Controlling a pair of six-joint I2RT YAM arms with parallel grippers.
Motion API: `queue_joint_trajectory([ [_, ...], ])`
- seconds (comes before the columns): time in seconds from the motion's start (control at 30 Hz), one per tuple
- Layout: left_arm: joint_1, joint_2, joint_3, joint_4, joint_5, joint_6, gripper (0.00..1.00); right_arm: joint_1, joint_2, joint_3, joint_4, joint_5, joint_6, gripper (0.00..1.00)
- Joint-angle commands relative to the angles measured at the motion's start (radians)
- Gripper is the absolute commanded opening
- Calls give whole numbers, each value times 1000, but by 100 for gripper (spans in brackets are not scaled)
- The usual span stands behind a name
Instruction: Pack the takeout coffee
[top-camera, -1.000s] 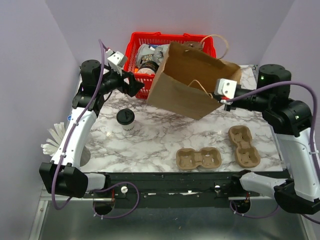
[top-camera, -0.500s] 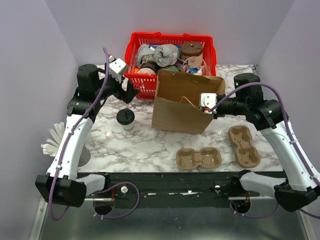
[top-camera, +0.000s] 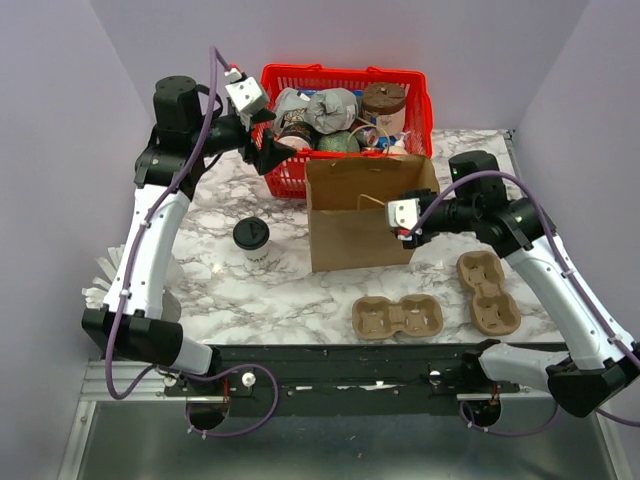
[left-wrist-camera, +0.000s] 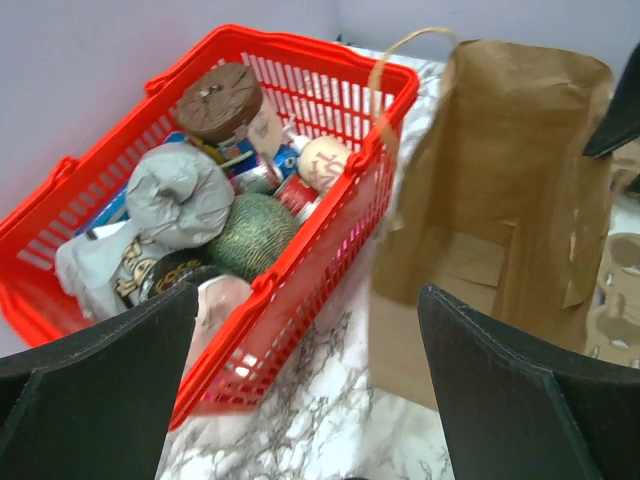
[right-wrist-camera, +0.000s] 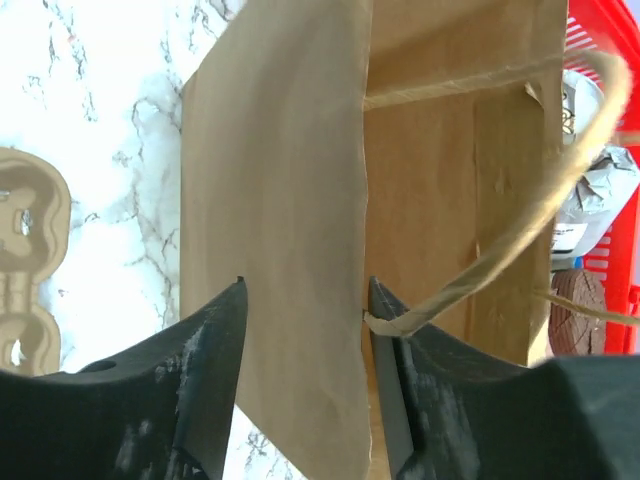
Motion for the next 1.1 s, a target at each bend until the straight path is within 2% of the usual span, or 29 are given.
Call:
queue_joint_trajectory([
  [0.0, -32, 62, 45, -62, 99, 18, 98, 8, -20, 58, 30, 23, 80, 65],
  [0.17, -45, 13, -81, 116, 29, -131, 98, 8, -118, 92, -9, 9, 182, 70],
  [0.23, -45, -9, -109, 168, -17, -163, 98, 14, -150, 84, -75, -29, 188, 70],
  [0.3, -46, -18, -135, 174, -46, -182, 98, 29, -185, 58, -146, -55, 150, 70],
  [0.33, -46, -29, -141, 177, -71, -185, 98, 37, -190, 49, -242, -83, 113, 69],
  [0.37, -46, -33, -159, 181, -83, -189, 98, 46, -191, 38, -288, -91, 38, 69],
  [0.5, -46, -53, -187, 200, -177, -246, 98, 97, -163, -78, -361, -94, -5, 66],
  [0.57, -46, -67, -202, 204, -200, -257, 98, 104, -135, -126, -340, -91, 25, 64],
  [0.6, -46, -72, -209, 202, -211, -260, 98, 115, -91, -176, -317, -80, 57, 59],
  [0.67, -46, -89, -233, 194, -220, -258, 98, 126, -46, -221, -225, -40, 161, 55],
  [0.87, -45, -153, -301, 158, -244, -231, 98, 166, 17, -388, -105, 20, 159, 52],
  [1.07, -29, -185, -337, 150, -254, -232, 98, 189, 37, -481, -39, 102, 171, 50],
])
